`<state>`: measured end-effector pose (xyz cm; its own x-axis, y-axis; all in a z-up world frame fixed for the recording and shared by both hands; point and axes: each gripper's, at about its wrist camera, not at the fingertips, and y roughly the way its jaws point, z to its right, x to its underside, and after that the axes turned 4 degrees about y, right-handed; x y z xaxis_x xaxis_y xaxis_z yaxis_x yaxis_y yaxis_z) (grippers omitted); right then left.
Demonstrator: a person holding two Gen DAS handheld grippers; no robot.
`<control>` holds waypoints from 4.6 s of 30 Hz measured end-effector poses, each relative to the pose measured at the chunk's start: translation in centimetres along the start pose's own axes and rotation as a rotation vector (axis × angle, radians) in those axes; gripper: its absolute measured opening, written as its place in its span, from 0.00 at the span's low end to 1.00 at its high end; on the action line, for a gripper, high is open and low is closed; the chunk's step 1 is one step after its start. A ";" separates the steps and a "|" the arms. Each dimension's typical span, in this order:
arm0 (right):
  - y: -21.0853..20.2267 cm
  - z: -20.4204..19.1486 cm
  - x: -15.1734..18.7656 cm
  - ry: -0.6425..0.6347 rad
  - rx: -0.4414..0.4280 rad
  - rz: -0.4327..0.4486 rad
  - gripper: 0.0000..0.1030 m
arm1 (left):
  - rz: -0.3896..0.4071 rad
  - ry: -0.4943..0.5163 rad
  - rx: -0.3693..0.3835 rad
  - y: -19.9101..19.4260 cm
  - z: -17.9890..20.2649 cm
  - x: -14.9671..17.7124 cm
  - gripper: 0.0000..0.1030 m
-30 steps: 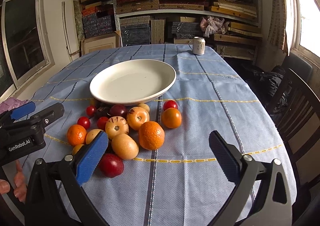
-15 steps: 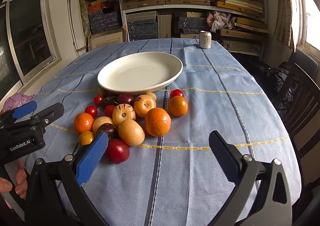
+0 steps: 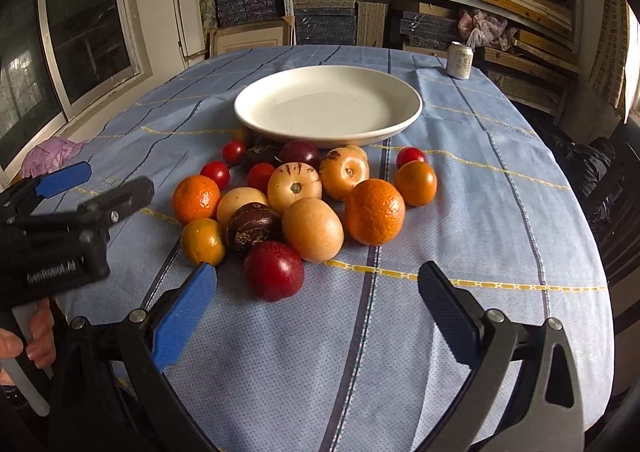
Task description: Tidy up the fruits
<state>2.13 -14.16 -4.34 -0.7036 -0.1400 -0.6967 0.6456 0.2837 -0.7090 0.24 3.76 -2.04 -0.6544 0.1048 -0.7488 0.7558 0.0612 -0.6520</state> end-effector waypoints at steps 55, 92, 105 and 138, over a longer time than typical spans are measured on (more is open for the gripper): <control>2.0 5.2 0.0 0.133 -0.178 -0.065 0.38 | -0.144 0.077 0.212 5.8 3.8 1.6 0.37; 8.0 6.1 -14.1 0.023 -0.207 0.015 0.38 | -0.051 0.052 0.199 12.2 0.9 -12.0 0.37; 11.8 5.8 -15.8 0.005 -0.210 -0.042 0.60 | -0.066 0.078 0.226 15.1 0.9 -13.1 0.78; 2.3 4.6 -1.7 -0.005 -0.177 -0.114 0.96 | -0.119 0.045 0.176 4.0 3.4 0.9 0.97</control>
<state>6.21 -17.64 -5.32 -0.7673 -0.1855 -0.6139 0.4993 0.4280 -0.7534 2.58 0.78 -5.75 -0.7340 0.1521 -0.6620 0.6552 -0.0984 -0.7490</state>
